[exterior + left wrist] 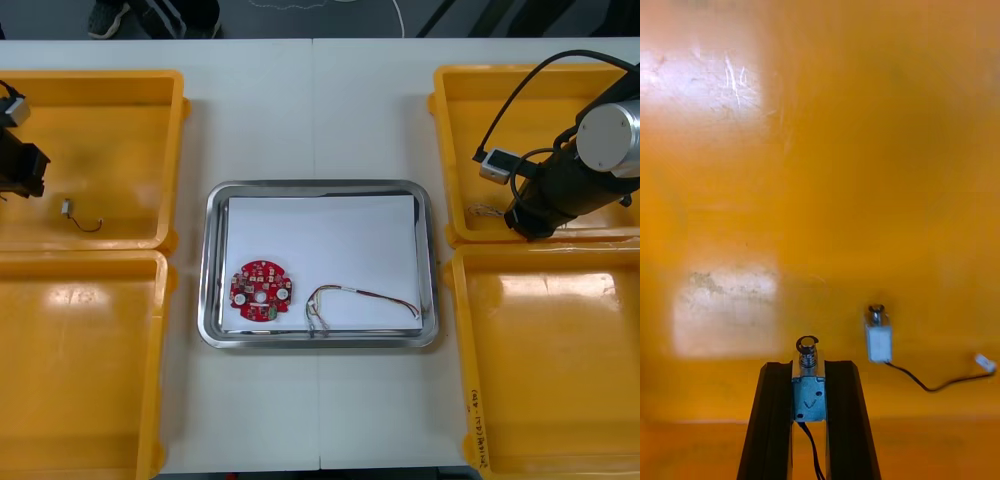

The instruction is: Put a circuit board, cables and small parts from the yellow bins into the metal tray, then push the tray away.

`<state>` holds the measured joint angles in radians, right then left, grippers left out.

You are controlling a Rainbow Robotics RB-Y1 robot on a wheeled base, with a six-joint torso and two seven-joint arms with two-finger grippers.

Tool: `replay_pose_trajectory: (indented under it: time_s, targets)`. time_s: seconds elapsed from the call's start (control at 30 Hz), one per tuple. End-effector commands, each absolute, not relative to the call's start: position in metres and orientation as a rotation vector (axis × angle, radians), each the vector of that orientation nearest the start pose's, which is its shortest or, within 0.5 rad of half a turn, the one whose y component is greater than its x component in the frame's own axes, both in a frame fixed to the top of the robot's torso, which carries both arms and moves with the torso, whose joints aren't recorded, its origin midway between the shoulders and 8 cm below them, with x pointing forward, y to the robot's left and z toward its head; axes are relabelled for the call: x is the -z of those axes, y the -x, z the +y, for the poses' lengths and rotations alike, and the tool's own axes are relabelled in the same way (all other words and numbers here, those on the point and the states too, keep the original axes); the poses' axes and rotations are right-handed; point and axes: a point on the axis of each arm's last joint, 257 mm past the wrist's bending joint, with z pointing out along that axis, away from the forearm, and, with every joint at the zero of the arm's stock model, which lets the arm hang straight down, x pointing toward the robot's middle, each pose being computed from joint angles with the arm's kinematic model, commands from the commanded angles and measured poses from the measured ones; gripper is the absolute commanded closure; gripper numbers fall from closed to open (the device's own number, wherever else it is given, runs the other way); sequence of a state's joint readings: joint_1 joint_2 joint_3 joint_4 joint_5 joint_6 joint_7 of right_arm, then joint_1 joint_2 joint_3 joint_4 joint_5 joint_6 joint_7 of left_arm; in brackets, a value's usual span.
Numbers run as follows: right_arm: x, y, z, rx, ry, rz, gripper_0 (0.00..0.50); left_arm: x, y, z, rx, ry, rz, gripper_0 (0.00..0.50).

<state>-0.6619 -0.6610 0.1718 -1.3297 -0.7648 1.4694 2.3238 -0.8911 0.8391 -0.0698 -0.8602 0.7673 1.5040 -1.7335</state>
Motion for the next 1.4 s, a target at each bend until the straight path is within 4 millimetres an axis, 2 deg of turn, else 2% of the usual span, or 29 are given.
replay_pose_trajectory:
  time_s: [0.03, 0.3, 0.43, 0.6, 0.7, 0.9, 1.03, 1.17, 1.4]
  targets:
    - [0.205, -0.550, -0.317, 0.174, 1.247, 2.391, 0.500, 0.110, -0.552, 0.465, -0.062, 0.153, 2.689, 0.500]
    - [0.164, -0.564, -0.339, 0.264, 1.221, 2.359, 0.500, 0.080, -0.534, 0.434, -0.062, 0.245, 2.707, 0.500]
    - [0.148, -0.574, -0.348, 0.323, 1.201, 2.331, 0.500, 0.078, -0.522, 0.418, -0.083, 0.261, 2.703, 0.500]
    - [0.143, -0.584, -0.355, 0.381, 1.175, 2.304, 0.500, 0.081, -0.514, 0.398, -0.079, 0.276, 2.679, 0.500]
    - [0.145, -0.591, -0.357, 0.414, 1.161, 2.291, 0.500, 0.083, -0.510, 0.381, -0.060, 0.276, 2.666, 0.500]
    - [0.163, -0.602, -0.355, 0.373, 1.113, 2.291, 0.500, 0.083, -0.497, 0.348, -0.052, 0.261, 2.667, 0.500]
    - [0.178, -0.600, -0.354, 0.344, 1.102, 2.320, 0.500, 0.080, -0.501, 0.316, -0.022, 0.196, 2.626, 0.500]
    - [0.190, -0.597, -0.353, 0.329, 1.109, 2.345, 0.500, 0.085, -0.505, 0.283, 0.029, 0.158, 2.608, 0.500]
    - [0.193, -0.597, -0.347, 0.328, 1.130, 2.336, 0.500, 0.098, -0.509, 0.238, 0.099, 0.106, 2.608, 0.500]
